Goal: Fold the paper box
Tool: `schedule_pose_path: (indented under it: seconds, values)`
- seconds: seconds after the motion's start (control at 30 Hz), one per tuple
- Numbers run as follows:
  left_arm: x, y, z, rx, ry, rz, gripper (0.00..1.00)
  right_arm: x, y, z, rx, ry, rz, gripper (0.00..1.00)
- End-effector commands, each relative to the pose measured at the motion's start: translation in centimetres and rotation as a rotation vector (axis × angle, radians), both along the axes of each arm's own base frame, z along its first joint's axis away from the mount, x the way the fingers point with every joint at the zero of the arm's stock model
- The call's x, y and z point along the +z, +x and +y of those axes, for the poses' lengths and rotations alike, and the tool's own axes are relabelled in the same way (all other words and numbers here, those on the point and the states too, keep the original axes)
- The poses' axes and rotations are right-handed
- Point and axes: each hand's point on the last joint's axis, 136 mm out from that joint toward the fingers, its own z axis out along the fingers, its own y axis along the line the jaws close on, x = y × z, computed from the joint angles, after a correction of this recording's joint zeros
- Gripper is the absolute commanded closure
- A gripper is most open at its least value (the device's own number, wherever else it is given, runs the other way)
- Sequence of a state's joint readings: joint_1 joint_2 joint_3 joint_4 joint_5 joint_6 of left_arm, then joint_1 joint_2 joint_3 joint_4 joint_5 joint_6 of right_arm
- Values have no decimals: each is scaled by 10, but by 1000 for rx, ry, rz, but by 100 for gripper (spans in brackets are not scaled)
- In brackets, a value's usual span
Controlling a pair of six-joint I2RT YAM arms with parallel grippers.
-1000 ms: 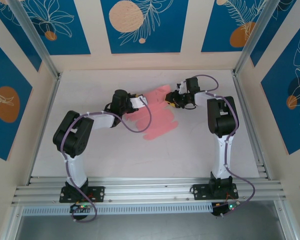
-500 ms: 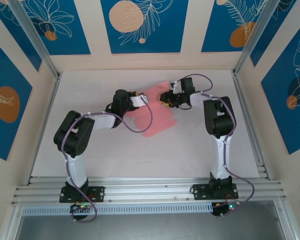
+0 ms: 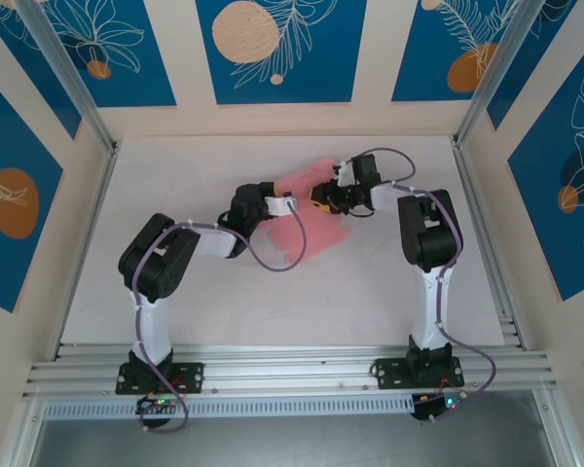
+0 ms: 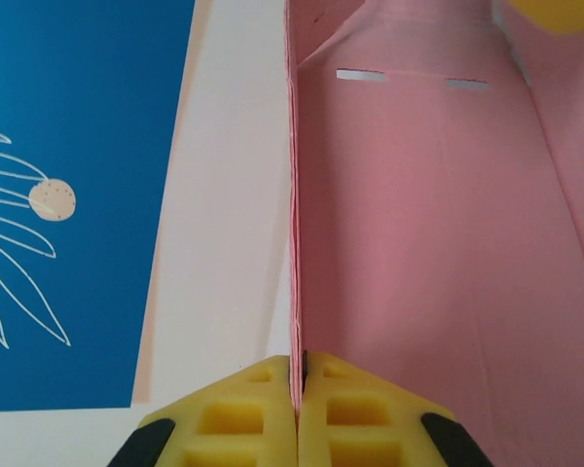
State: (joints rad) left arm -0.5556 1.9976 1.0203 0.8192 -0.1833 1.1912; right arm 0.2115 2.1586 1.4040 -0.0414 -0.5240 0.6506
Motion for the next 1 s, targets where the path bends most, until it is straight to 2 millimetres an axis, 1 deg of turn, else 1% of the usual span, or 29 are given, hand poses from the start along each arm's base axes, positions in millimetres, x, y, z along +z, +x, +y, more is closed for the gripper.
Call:
schedule_pose_path:
  seconds: [0.0, 0.07, 0.17, 0.3, 0.37, 0.43, 0.5, 0.53, 0.6, 0.67, 0.73, 0.87, 0.97]
  values:
    - [2, -3, -3, -12, 40, -60, 100, 23, -9, -13, 7, -1, -31, 62]
    - [-2, -6, -3, -28, 59, -55, 100, 28, -13, -19, 10, -12, -39, 61]
    - [-4, -7, -3, -39, 80, -57, 100, 39, -17, -36, -3, -38, -57, 61]
    - [-10, -9, -3, -50, 102, -53, 100, 63, -13, -61, -42, -28, -107, 61]
    - [-9, -10, -4, -52, 96, -55, 100, 75, -3, -76, -79, -25, -131, 60]
    - [-8, -10, -4, -54, 93, -57, 100, 80, 10, -88, -110, -22, -135, 60]
    - [-7, -10, -5, -57, 92, -60, 100, 83, 27, -95, -120, -15, -142, 60]
    - [-6, -10, -5, -60, 92, -61, 100, 83, 37, -98, -122, -10, -141, 60]
    - [-6, -10, -5, -61, 90, -62, 100, 77, 56, -97, -111, 8, -125, 60]
    - [-7, -10, -6, -62, 87, -58, 100, 65, 75, -93, -96, 38, -109, 60]
    - [-8, -11, -6, -62, 85, -57, 100, 57, 90, -85, -76, 73, -102, 60]
    - [-9, -11, -5, -61, 87, -55, 100, 40, 115, -74, -55, 107, -95, 60]
    - [-9, -11, -5, -59, 83, -56, 100, 29, 127, -66, -44, 139, -69, 60]
